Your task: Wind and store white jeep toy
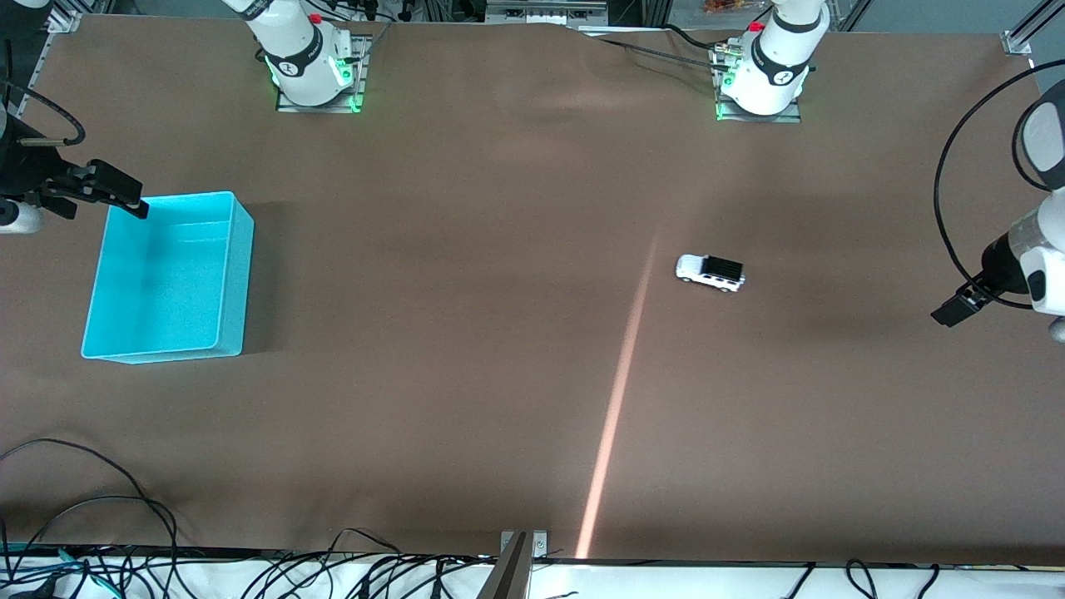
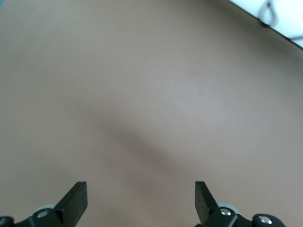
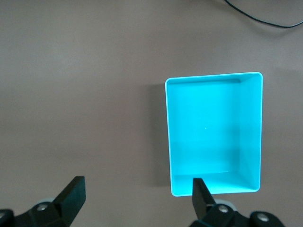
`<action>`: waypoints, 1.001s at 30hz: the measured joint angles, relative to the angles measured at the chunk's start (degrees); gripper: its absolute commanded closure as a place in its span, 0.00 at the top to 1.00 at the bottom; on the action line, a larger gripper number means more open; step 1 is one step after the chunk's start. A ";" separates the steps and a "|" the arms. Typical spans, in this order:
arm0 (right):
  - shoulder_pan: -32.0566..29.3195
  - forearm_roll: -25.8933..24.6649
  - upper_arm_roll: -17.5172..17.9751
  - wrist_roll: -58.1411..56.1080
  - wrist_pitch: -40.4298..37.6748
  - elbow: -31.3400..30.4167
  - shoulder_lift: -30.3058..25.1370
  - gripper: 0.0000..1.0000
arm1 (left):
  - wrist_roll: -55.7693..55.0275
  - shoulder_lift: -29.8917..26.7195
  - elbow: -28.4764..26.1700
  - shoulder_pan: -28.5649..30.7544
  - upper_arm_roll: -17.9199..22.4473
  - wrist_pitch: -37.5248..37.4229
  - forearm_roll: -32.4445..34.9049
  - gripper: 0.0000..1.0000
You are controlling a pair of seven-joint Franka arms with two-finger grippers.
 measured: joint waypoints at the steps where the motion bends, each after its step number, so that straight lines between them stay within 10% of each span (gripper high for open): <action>1: 0.00 0.00 0.00 0.00 0.00 0.00 0.00 1.00 | 1.64 0.00 0.98 -0.02 -0.04 -1.00 -0.86 1.00; 30: 0.00 0.00 0.00 0.00 -0.03 0.00 0.00 1.00 | 12.93 0.00 18.53 -2.13 -3.98 -20.04 -10.72 1.00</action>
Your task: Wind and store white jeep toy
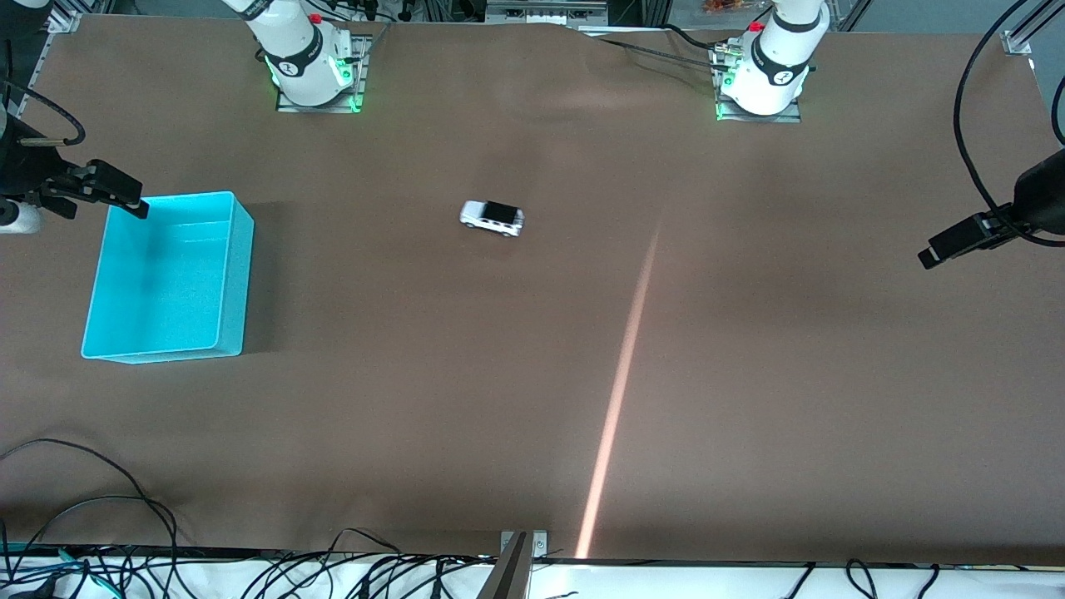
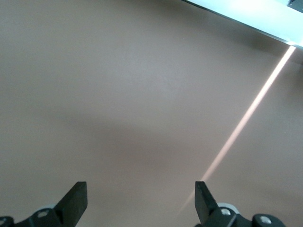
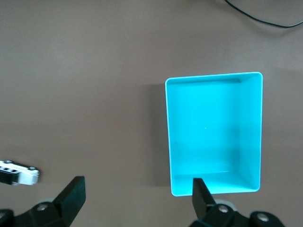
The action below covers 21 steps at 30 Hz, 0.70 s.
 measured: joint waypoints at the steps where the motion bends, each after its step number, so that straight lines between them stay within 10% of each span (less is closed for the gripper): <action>1: 0.00 0.00 0.00 0.00 0.00 0.00 0.00 1.00 | 0.00 0.02 0.00 -0.02 -0.04 -0.21 -0.24 1.00; 21: 0.00 0.00 0.00 0.00 -0.02 0.00 0.00 1.00 | 0.59 2.11 -0.29 -0.96 -0.26 -1.65 -3.17 1.00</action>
